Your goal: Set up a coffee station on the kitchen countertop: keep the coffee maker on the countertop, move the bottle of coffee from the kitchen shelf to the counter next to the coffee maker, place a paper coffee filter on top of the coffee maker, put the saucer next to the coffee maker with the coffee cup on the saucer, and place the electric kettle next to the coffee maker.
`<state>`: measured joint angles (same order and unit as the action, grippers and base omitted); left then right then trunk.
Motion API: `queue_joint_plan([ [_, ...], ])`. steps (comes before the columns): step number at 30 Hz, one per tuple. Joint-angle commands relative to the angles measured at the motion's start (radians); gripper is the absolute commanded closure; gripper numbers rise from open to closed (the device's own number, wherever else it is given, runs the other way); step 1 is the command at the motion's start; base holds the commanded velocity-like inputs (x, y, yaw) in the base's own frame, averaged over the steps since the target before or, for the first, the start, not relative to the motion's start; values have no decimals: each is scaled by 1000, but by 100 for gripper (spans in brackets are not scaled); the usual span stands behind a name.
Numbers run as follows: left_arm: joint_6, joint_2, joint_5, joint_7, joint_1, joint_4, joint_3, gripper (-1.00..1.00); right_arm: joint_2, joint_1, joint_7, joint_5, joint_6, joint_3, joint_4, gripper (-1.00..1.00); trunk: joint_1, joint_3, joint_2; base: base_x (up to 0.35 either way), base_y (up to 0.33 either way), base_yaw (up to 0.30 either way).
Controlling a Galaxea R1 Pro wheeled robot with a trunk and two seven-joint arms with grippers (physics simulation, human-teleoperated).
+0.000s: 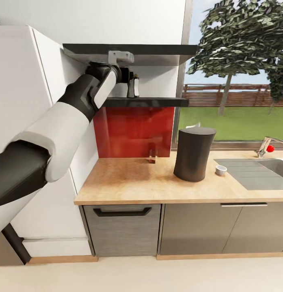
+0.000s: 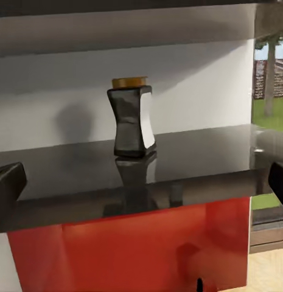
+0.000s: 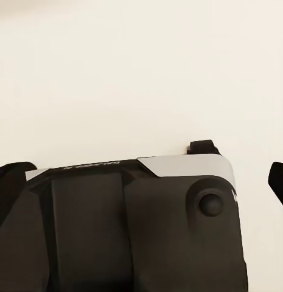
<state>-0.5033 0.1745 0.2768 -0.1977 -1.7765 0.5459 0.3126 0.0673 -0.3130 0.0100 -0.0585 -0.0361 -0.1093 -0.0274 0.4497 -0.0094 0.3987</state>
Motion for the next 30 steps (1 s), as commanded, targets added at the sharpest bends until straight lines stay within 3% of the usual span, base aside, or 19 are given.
queue_joint_plan([
  [1, 55, 0, 9, -10, -4, -53, 8, -100, 1, 0, 1, -7, -4, -5, -2, -100, 0, -1, 1, 0, 0, 0],
  [4, 116, 0, 9, -24, -6, -112, 14, -100, 2, 0, 2, -7, -4, -6, -2, -100, 0, -1, 1, 0, 0, 0],
  [9, 130, 0, 9, -52, 4, -76, 12, -100, 1, 0, 3, -7, -2, -6, -2, -100, 0, -1, 1, 0, 0, 0],
  [14, 129, 0, 18, -169, 10, -52, 8, -100, 1, 0, 2, -8, -2, -7, -3, -100, 0, -1, 1, 0, 0, 0],
  [18, 128, 0, 26, -206, 11, -45, 5, -100, -3, 0, 1, -7, -5, -8, -2, -100, 0, -1, 1, 66, 0, 0],
  [21, 128, 0, 27, -211, 11, -45, 4, -100, -25, 0, 2, -5, -8, -6, -1, -100, 0, -1, 1, 256, 0, 0],
  [25, 128, 0, 28, -213, 11, -44, 4, -100, -75, 0, 5, -4, -10, -5, 0, -100, 0, -1, 1, 316, 0, -28],
  [30, 128, 0, 31, -213, 11, -44, 3, -100, -89, 0, 4, -2, -10, -3, 1, -100, 0, -1, 1, 333, 1, -215],
])
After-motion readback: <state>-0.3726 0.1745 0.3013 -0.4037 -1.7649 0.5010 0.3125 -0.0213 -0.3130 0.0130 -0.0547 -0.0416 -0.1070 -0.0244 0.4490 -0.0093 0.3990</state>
